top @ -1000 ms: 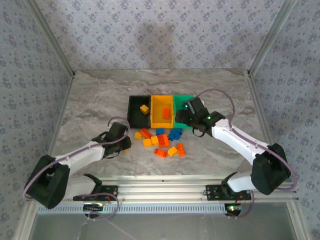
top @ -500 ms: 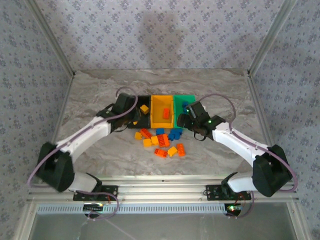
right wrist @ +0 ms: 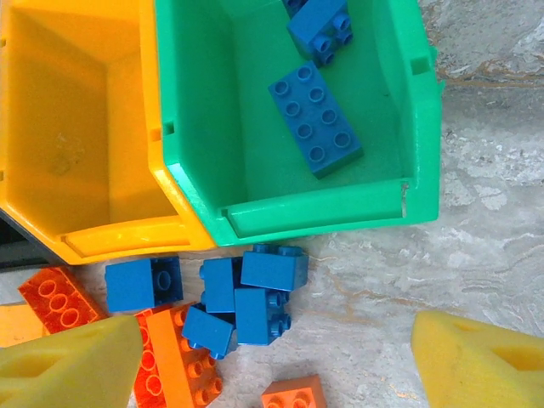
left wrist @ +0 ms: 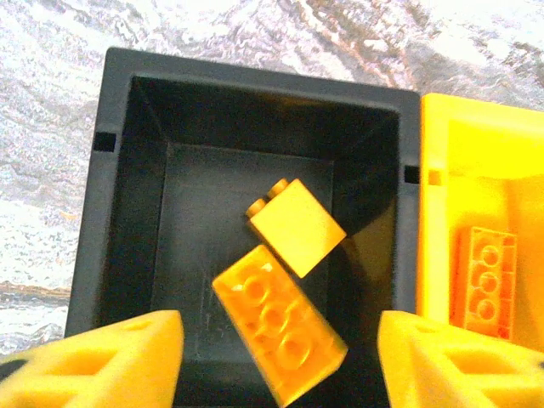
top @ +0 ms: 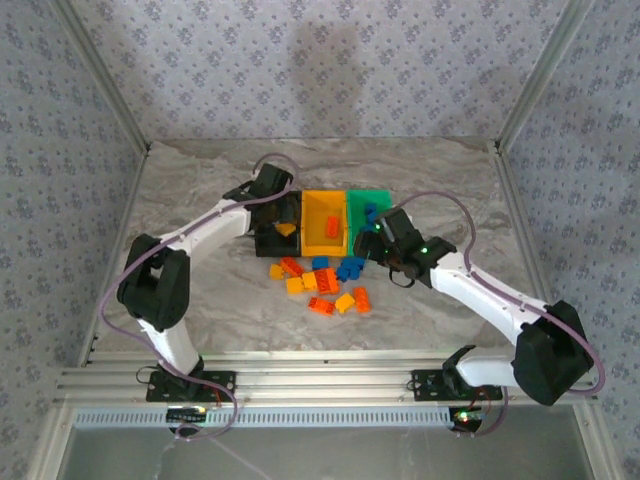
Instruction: Sort the legos into containers by color
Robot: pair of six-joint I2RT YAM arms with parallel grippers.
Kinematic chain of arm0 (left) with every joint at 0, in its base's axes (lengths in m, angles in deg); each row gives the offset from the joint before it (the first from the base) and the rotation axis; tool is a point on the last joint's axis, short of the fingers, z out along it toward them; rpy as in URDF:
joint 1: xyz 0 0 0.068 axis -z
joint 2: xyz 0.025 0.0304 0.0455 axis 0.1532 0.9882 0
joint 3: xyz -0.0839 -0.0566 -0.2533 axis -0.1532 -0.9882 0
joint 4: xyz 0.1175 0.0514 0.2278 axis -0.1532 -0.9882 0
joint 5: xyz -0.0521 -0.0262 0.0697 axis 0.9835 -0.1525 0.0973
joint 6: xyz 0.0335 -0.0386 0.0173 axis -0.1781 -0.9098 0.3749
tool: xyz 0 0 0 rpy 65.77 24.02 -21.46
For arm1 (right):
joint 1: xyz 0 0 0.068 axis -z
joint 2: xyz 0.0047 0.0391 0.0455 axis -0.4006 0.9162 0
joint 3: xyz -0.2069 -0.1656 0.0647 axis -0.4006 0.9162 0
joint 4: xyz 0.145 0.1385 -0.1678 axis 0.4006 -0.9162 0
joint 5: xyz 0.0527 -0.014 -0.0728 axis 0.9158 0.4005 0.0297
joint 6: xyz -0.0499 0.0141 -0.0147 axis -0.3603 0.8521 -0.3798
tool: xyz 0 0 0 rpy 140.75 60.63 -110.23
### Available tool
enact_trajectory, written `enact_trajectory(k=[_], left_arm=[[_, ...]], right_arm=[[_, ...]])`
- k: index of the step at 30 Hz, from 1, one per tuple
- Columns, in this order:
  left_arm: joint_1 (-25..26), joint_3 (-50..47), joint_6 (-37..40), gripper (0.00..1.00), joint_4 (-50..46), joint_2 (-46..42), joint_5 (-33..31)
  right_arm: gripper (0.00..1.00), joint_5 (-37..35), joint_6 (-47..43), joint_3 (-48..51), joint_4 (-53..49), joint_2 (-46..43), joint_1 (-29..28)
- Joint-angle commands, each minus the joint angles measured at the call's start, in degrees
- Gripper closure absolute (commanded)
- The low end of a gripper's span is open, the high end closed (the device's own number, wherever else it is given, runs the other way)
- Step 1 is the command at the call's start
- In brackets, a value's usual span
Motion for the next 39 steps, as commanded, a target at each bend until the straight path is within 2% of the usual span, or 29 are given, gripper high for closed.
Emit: enact_trajectory(k=[1,5,8,14,19,25,33,39], left_arm=[[1.5,-2.3,0.1,0.29,-0.6,-6.4,0.1],[4.3,-9.7,-1.0,0.19,0.0,-14.5,1.5],[7.4,-17.0,-2.1,0.16,-0.1,-20.9,1.2],[8.5,-31.2,-3.2,0.24,2.7,-28.3,5.3],[8.3,-37.2,-2.1,0.25,6.2,-26.8,5.1],[6.1,-37.4,-1.1,0.34,9.9,-21.5,4.3],[5.0,-33.8,1.0,0.34,12.7,-16.4,5.1],[5.0,-33.3,0.1,0.30,14.9,-14.0,6.0]], right_arm=[[0.15,0.1,0.9,0.7,-1.2,-1.4,-0.3],[0.15,0.2,1.0,0.8,-1.3,-1.6,-0.3],[0.15,0.2,1.0,1.3,-1.0,-1.9,-0.3],[0.15,0.8,1.5,2.4,0.2,-1.9,-0.3],[0.15,0.6,1.3,1.8,-0.2,-1.7,-0.4],[0.15,0.7,1.3,1.1,-0.9,-2.2,-0.5],[0.15,0.1,1.4,0.7,-1.5,-2.9,-0.5],[0.15,0.0,1.5,0.8,-1.9,-3.3,-0.2]])
